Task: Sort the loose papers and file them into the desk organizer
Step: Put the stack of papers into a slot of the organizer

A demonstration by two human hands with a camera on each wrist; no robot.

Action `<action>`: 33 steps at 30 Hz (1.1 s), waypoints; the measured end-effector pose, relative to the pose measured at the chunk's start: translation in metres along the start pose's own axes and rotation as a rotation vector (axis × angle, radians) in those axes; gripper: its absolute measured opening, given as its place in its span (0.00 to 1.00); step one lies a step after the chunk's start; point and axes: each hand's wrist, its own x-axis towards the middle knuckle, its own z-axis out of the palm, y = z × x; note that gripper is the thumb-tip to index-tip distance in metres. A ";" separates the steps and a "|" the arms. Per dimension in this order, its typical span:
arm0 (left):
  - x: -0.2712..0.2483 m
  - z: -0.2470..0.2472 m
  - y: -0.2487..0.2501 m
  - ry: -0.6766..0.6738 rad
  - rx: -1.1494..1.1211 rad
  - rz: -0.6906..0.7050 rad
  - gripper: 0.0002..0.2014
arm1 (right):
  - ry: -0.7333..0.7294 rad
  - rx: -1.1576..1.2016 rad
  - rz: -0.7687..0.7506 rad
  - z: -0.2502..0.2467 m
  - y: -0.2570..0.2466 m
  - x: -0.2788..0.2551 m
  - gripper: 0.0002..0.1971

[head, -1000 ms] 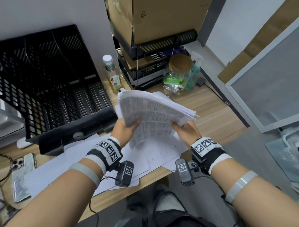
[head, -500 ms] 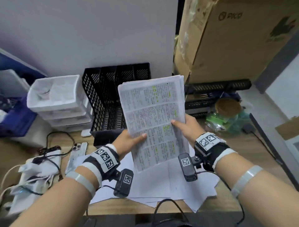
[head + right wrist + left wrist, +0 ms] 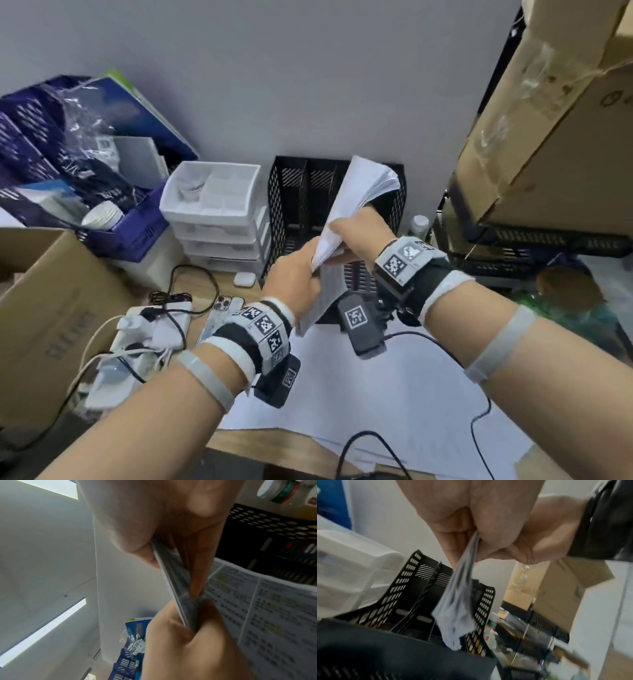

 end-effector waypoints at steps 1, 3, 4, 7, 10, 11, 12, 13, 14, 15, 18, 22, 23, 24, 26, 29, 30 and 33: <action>0.004 -0.007 -0.006 -0.044 -0.110 -0.001 0.40 | 0.010 -0.008 -0.001 0.004 -0.010 0.001 0.15; 0.008 -0.013 -0.019 -0.156 -0.288 0.007 0.43 | -0.027 0.058 -0.012 0.009 -0.023 0.006 0.16; 0.010 -0.015 -0.030 -0.199 -0.311 -0.006 0.47 | -0.057 0.077 -0.030 0.012 -0.028 0.011 0.16; 0.015 -0.017 -0.074 -0.344 -0.221 -0.159 0.62 | -0.064 0.087 -0.052 0.028 -0.041 0.019 0.18; 0.020 -0.017 -0.100 -0.377 -0.202 -0.184 0.68 | -0.073 0.075 -0.021 0.045 -0.044 0.031 0.19; 0.022 -0.017 -0.106 -0.377 -0.226 -0.181 0.69 | -0.070 0.064 -0.007 0.051 -0.045 0.034 0.20; 0.025 -0.015 -0.112 -0.378 -0.246 -0.182 0.70 | -0.066 0.052 0.003 0.056 -0.045 0.037 0.20; 0.026 -0.013 -0.115 -0.378 -0.259 -0.182 0.70 | -0.062 0.041 0.008 0.059 -0.045 0.039 0.20; 0.027 -0.013 -0.119 -0.384 -0.269 -0.186 0.70 | -0.056 0.038 0.012 0.062 -0.044 0.041 0.20; 0.030 -0.011 -0.124 -0.390 -0.279 -0.187 0.70 | -0.050 0.041 0.019 0.065 -0.044 0.044 0.19; 0.039 -0.008 -0.137 -0.383 -0.314 -0.186 0.68 | -0.030 0.044 0.027 0.074 -0.044 0.055 0.17; 0.055 -0.004 -0.152 -0.403 -0.312 -0.232 0.67 | 0.046 0.001 0.059 0.087 -0.040 0.076 0.23; 0.057 -0.003 -0.155 -0.411 -0.310 -0.240 0.67 | 0.066 -0.013 0.067 0.090 -0.039 0.082 0.23; 0.060 0.000 -0.159 -0.422 -0.306 -0.251 0.66 | 0.085 -0.025 0.076 0.095 -0.037 0.088 0.23; 0.065 0.006 -0.166 -0.439 -0.295 -0.269 0.64 | 0.124 -0.064 0.081 0.103 -0.033 0.099 0.22; 0.075 0.007 -0.168 -0.424 -0.297 -0.307 0.62 | 0.160 -0.129 0.048 0.117 -0.032 0.110 0.20; 0.078 0.007 -0.168 -0.429 -0.306 -0.317 0.61 | 0.166 -0.151 0.031 0.121 -0.032 0.112 0.19; 0.086 0.011 -0.173 -0.429 -0.335 -0.333 0.62 | 0.192 -0.158 0.016 0.129 -0.024 0.119 0.20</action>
